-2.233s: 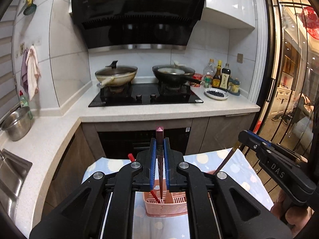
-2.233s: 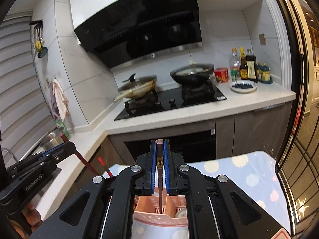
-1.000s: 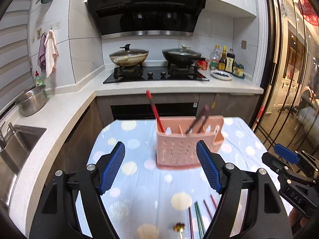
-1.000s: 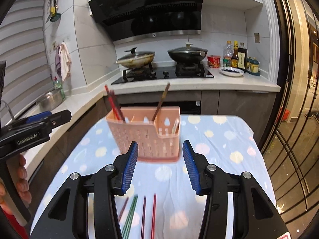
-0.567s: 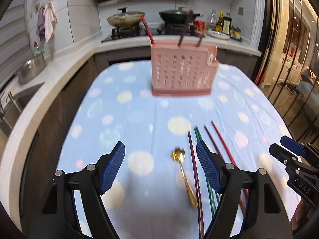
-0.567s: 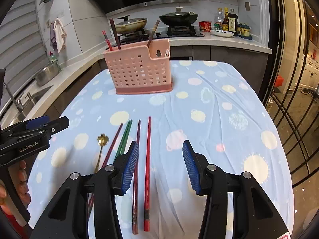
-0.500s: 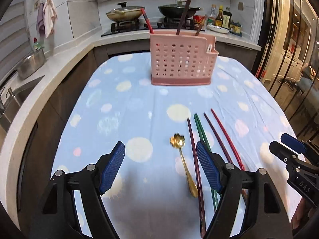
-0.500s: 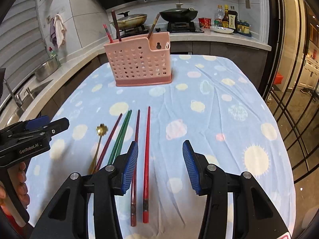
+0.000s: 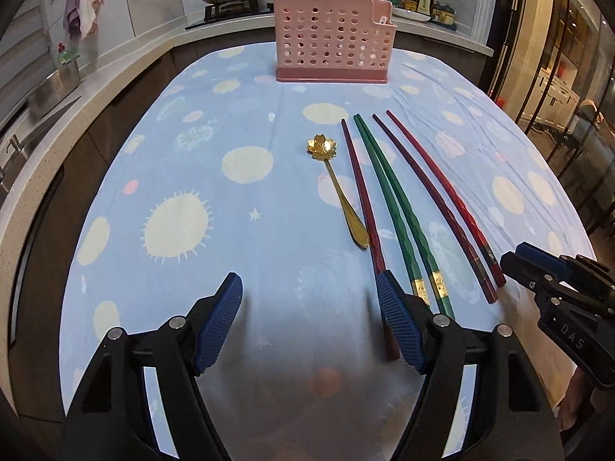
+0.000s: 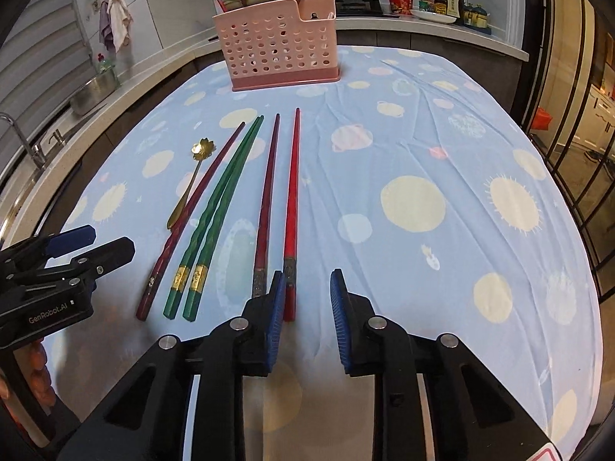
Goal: Organize utensils
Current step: 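Move the left tool to a dark red chopstick while the right tool reaches a red chopstick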
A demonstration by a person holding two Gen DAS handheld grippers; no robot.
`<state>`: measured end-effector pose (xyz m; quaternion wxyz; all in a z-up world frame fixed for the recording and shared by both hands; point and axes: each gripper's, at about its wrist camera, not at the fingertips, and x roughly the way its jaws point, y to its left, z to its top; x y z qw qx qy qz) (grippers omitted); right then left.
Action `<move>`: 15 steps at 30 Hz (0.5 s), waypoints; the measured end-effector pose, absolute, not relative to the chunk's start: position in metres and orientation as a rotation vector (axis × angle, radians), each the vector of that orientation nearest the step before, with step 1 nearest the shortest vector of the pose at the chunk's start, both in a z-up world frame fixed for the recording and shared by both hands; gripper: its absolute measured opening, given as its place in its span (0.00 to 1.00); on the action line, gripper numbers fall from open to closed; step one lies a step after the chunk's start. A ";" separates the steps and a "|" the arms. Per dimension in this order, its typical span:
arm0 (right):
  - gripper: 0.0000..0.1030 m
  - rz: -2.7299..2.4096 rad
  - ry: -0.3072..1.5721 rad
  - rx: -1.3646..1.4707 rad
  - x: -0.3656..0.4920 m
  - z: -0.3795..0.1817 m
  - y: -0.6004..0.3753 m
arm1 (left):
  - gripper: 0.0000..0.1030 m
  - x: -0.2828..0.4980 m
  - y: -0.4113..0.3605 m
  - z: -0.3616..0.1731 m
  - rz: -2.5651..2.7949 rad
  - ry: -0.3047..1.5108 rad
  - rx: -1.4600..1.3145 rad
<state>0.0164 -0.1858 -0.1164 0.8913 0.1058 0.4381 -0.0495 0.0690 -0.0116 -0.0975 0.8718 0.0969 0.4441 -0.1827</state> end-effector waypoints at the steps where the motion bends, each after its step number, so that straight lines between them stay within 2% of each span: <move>1: 0.19 -0.101 0.911 0.219 0.016 -0.117 -0.185 | 0.65 0.067 -0.013 -0.099 -0.389 0.934 0.201; 5: 0.18 -0.089 0.920 0.219 0.014 -0.121 -0.182 | 0.58 0.061 -0.017 -0.104 -0.413 0.955 0.204; 14: 0.17 -0.082 0.926 0.217 0.013 -0.124 -0.180 | 0.57 0.051 -0.029 -0.111 -0.455 0.978 0.223; 15: 0.17 -0.082 0.929 0.217 0.013 -0.125 -0.180 | 0.54 0.052 -0.030 -0.113 -0.455 0.985 0.224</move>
